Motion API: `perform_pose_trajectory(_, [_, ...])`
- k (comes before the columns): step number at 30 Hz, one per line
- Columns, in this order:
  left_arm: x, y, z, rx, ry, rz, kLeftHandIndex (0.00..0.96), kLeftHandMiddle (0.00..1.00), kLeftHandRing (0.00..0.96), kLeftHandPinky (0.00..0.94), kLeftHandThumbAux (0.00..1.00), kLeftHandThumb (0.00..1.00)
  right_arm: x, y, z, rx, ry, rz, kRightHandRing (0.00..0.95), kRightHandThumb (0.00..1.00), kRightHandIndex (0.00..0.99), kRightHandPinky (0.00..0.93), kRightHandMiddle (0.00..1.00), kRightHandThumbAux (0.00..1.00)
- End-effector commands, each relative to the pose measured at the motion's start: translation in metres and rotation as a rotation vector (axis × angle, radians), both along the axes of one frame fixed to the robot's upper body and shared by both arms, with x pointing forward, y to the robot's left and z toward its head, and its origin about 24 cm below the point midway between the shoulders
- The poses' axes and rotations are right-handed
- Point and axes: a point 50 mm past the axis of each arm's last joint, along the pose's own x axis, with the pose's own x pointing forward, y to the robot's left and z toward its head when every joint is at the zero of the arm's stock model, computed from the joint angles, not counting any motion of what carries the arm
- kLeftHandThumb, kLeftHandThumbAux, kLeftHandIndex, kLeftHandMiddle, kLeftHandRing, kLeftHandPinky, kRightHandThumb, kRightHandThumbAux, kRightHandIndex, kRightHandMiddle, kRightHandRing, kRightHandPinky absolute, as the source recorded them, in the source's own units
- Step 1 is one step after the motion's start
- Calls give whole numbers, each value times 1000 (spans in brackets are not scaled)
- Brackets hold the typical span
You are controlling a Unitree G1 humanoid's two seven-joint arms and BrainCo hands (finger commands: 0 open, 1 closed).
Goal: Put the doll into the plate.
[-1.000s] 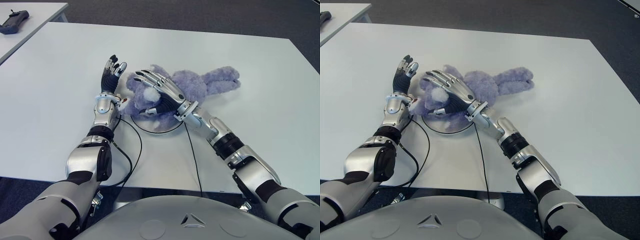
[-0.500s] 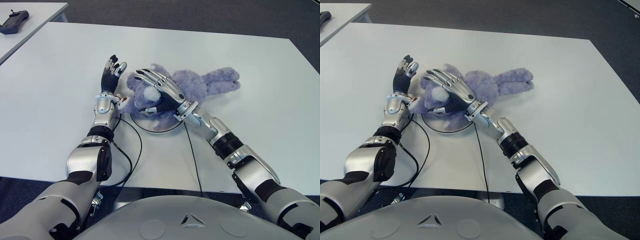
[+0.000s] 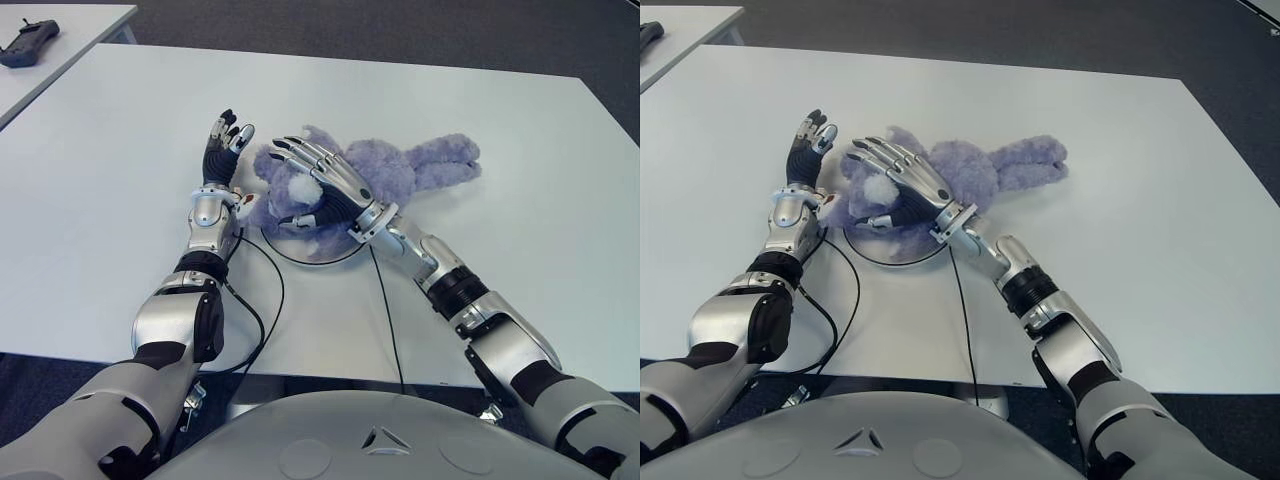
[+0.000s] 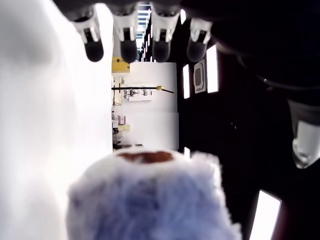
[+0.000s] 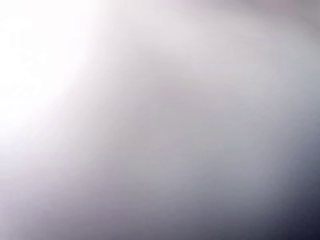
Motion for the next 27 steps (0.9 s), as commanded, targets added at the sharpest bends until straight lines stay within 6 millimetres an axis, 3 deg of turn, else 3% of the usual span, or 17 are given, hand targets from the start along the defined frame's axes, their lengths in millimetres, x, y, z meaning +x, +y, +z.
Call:
perform_pose_trajectory(1, [-91,-19,-113,-118,514,39,0,0,0,0,446,0,-10,-11,-20,-41,75,-16,0,79,0,0,0,327])
perform_pose_trajectory(16, [-91,-22,-114,-153,518,57,0,0,0,0,406,0,-9,-12,-10,-10,74,-27,0,78,0,0,0,336])
perform_pose_trajectory(27, [-91,-22,-114,-129,526,47,0,0,0,0,438,0,-7,-11,0,32,64,-23,0,95,0,0,0,343])
